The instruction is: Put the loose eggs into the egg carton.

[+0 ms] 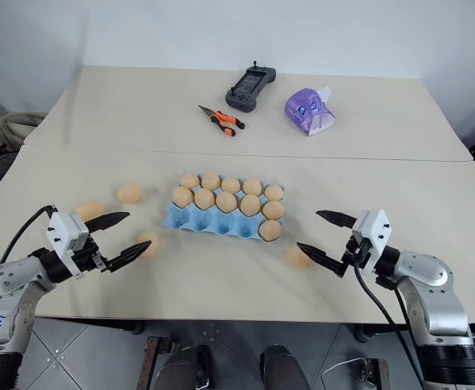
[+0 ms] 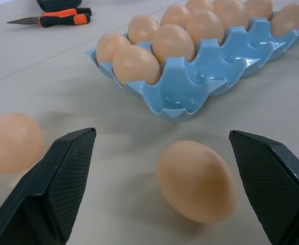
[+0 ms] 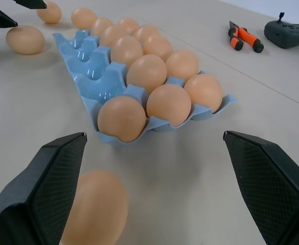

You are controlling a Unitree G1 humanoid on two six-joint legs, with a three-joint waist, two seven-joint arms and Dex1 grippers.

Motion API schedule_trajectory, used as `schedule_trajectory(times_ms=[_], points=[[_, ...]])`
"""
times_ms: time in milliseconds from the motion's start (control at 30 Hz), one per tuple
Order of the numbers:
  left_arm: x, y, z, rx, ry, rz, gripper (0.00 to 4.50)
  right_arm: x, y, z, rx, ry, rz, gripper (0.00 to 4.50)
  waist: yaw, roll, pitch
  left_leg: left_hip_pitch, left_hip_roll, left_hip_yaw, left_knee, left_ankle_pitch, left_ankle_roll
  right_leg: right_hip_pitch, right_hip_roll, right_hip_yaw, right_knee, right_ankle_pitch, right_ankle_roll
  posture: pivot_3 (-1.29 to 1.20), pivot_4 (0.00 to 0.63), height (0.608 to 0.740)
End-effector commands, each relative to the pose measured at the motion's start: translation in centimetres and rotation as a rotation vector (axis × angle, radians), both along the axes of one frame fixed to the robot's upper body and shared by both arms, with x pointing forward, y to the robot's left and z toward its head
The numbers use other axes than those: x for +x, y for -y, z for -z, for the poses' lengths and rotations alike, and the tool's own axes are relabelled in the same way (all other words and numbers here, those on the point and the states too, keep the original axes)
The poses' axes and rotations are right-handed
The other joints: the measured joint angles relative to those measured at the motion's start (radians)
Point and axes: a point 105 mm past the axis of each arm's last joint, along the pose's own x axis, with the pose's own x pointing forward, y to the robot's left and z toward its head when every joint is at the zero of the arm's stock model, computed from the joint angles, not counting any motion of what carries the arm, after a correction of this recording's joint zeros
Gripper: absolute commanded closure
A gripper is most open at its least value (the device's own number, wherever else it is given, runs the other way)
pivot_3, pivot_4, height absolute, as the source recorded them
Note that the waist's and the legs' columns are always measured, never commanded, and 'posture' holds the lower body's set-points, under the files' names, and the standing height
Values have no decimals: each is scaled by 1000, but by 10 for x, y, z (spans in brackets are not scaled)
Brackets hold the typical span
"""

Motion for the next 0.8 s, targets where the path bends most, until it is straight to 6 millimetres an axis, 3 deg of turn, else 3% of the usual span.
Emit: schedule_trajectory(times_ms=[33, 333, 467, 600, 800], points=[[-2, 6, -15, -1, 62, 20, 83, -1, 6, -13, -9, 53, 17, 0, 0, 0, 0, 0, 0, 0, 0, 0, 0, 0, 0, 0, 0, 0, 0, 0, 150, 740], [-2, 16, -18, -2, 60, 38, 83, 0, 16, -17, -13, 61, 59, 0, 1, 0, 0, 0, 0, 0, 0, 0, 0, 0, 0, 0, 0, 0, 0, 0, 150, 740], [0, 32, -20, -7, 53, 102, 83, -3, 27, -25, -20, 74, 96, 0, 2, 0, 0, 0, -1, 0, 1, 0, 0, 1, 1, 0, 0, 0, 0, 0, 150, 740], [7, 50, -23, -27, 44, 179, 83, -20, 52, -33, -25, 75, 192, 0, 23, 0, 0, 0, -2, -1, 0, 0, 0, 1, 1, -1, -1, 0, 0, 0, 150, 740], [6, 76, -19, 0, 24, 333, 83, -61, 88, -27, -65, 21, 340, 0, 35, 0, 0, 0, -2, -1, 0, 0, 0, 2, 1, -1, -2, 0, 1, 0, 150, 740]])
